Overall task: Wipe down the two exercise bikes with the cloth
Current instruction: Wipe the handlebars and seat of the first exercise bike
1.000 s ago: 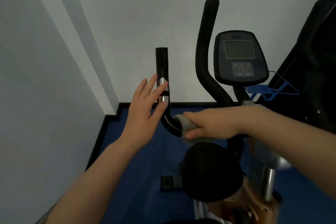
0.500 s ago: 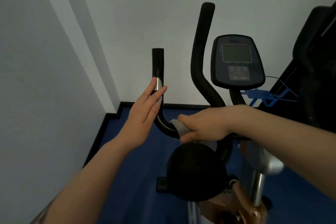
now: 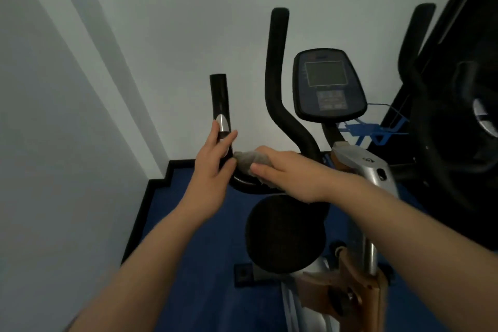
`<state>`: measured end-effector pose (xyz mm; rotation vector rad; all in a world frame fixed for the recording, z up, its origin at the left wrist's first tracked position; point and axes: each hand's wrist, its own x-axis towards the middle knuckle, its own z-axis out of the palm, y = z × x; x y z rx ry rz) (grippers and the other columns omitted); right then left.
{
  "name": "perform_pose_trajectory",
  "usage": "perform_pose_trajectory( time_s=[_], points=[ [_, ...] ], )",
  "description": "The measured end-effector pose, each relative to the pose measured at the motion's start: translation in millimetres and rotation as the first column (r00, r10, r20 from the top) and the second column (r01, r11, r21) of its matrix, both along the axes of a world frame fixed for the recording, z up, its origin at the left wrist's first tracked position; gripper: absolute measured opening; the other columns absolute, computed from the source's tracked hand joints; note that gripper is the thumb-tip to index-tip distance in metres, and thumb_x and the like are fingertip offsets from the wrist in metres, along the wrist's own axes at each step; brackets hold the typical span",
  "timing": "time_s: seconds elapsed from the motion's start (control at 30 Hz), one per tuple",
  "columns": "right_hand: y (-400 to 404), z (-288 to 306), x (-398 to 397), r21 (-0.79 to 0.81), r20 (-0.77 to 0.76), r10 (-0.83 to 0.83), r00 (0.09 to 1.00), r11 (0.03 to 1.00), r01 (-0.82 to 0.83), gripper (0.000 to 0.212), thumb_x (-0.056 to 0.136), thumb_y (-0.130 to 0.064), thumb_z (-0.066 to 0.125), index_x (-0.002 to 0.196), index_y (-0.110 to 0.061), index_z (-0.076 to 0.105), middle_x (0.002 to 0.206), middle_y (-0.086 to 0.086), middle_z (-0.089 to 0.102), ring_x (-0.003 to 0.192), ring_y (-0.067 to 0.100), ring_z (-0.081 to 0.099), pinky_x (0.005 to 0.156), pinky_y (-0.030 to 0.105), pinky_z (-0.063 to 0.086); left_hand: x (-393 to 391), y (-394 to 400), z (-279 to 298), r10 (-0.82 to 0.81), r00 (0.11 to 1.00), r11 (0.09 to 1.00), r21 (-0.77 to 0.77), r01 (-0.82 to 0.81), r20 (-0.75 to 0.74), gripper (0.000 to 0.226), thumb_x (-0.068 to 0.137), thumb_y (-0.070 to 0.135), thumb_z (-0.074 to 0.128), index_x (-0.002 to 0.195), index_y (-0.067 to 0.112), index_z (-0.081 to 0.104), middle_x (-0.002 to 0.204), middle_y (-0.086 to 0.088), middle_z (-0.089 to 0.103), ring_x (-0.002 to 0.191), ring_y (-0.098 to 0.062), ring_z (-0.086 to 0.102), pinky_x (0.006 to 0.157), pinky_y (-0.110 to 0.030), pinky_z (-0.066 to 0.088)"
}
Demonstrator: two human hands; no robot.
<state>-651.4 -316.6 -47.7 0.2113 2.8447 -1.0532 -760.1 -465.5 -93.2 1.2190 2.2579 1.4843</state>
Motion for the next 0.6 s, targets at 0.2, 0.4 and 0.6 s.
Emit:
perform_pose_trajectory(
  time_s=[0.2, 0.4, 0.6],
  points=[
    [-23.2, 5.3, 65.2, -0.223, -0.202, -0.267, 0.942, 0.949, 0.221, 0.028, 0.099, -0.045, 0.043, 0.116, -0.03, 0.058, 0.103, -0.01, 0.066, 0.096, 0.004, 0.063, 0.088, 0.039, 0.052, 50.6, -34.5, 5.1, -0.073, 0.996, 0.997, -0.015, 0.074, 0.053, 0.045, 0.097, 0.039, 0.04, 0.139, 0.05, 0.026, 0.153, 0.033, 0.011, 0.14, 0.016, 0.0, 0.111, -0.007, 0.003],
    [-82.4, -34.2, 104.2, -0.006, -0.39, -0.468, 0.793, 0.863, 0.506, 0.047, 0.096, -0.062, 0.031, 0.136, -0.043, 0.049, 0.145, -0.026, 0.036, 0.134, -0.012, 0.025, 0.111, 0.017, 0.024, 76.6, -32.2, 0.8, -0.16, 0.965, 0.985, 0.095, 0.143, 0.207, 0.041, 0.097, 0.04, 0.04, 0.138, 0.038, 0.042, 0.145, 0.022, 0.04, 0.134, 0.011, 0.03, 0.114, -0.02, 0.024],
    [-125.6, -77.8, 116.9, 0.183, -0.688, -0.502, 0.525, 0.58, 0.794, 0.044, 0.081, -0.011, 0.076, 0.125, -0.016, 0.067, 0.141, 0.009, 0.05, 0.119, 0.022, 0.05, 0.091, 0.034, 0.049, 84.0, -21.0, -13.5, -0.269, 0.924, 0.963, 0.11, 0.248, 0.273, 0.038, 0.103, 0.033, 0.036, 0.139, 0.03, 0.047, 0.135, 0.018, 0.053, 0.122, 0.01, 0.046, 0.105, -0.013, 0.037]
  ],
)
